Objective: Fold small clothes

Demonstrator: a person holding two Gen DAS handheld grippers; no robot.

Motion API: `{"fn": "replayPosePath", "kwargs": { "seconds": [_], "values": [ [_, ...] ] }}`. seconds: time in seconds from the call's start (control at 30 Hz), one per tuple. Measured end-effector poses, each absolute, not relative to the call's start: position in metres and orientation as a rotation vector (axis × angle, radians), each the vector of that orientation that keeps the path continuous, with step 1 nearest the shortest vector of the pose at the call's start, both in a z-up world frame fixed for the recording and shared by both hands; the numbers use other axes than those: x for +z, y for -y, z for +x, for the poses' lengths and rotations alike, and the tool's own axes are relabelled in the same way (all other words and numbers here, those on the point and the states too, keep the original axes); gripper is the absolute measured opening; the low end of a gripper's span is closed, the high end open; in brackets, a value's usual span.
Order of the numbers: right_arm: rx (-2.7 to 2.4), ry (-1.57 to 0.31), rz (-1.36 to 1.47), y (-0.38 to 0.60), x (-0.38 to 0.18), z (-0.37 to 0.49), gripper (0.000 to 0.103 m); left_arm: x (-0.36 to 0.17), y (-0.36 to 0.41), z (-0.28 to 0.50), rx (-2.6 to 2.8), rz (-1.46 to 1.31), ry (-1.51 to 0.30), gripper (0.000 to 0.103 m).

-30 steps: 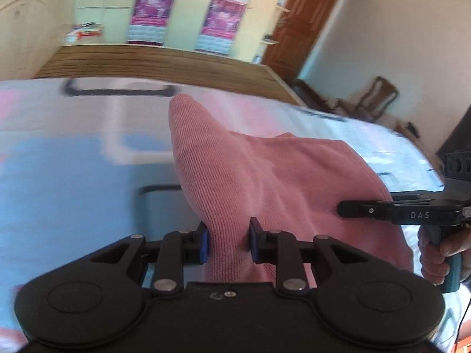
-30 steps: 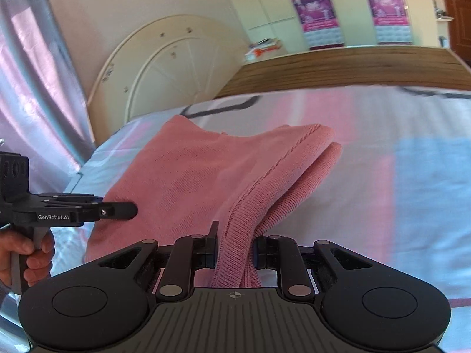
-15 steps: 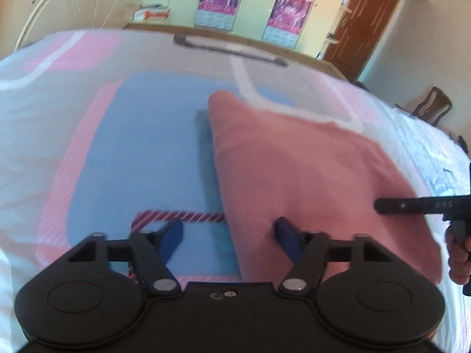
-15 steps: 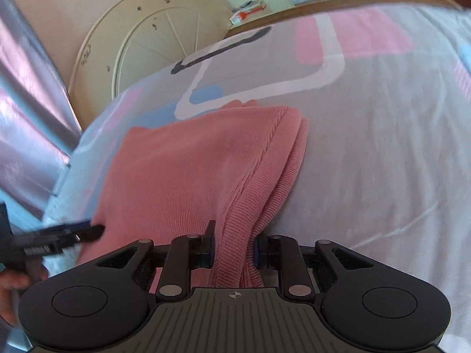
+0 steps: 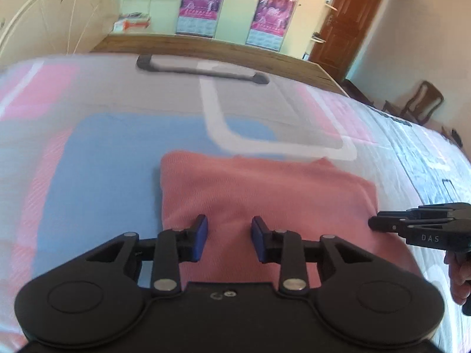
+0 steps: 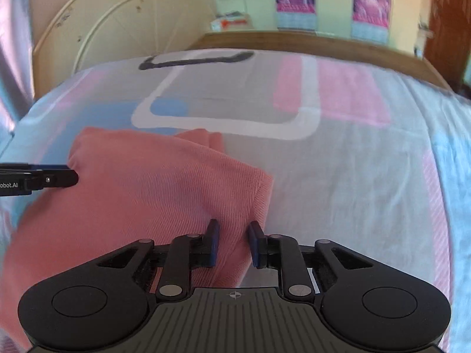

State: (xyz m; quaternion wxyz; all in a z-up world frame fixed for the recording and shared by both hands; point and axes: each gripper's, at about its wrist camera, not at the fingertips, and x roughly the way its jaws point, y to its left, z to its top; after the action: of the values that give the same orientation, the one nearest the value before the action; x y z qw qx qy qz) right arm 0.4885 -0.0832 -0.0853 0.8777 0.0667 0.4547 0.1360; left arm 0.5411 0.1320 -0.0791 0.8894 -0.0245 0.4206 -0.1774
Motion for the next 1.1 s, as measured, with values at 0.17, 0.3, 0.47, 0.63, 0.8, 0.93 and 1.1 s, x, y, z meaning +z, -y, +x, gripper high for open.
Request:
{"fn": "replayPosePath", "kwargs": {
  "seconds": [0.17,0.3,0.47,0.63,0.8,0.93,1.1],
  "values": [
    [0.294,-0.851,0.116,0.083,-0.068,0.481,0.02,-0.065,-0.131,0.547,-0.42,-0.09,-0.782,0.026],
    [0.234,-0.947,0.093,0.079,-0.085,0.501,0.02,-0.106,-0.119,0.589,-0.393,-0.147,-0.979,0.029],
    [0.225,-0.895,0.151,0.089,-0.072,0.487,0.02,-0.089,-0.117,0.554,-0.343,-0.108,-0.879,0.027],
    [0.29,-0.849,0.154,0.086,-0.048,0.447,0.02,-0.067,-0.115,0.502,-0.318,-0.024,-0.834,0.027],
    [0.351,-0.837,0.061,0.058,-0.041,0.396,0.02,-0.063,-0.115,0.461,-0.298,-0.008,-0.847,0.027],
    [0.346,-0.856,0.022,0.049,-0.049,0.375,0.02,-0.068,-0.12,0.431,-0.287,-0.021,-0.85,0.028],
    [0.303,-0.91,-0.031,0.046,-0.071,0.367,0.02,-0.069,-0.111,0.425,-0.261,0.015,-0.821,0.028]
  ]
}}
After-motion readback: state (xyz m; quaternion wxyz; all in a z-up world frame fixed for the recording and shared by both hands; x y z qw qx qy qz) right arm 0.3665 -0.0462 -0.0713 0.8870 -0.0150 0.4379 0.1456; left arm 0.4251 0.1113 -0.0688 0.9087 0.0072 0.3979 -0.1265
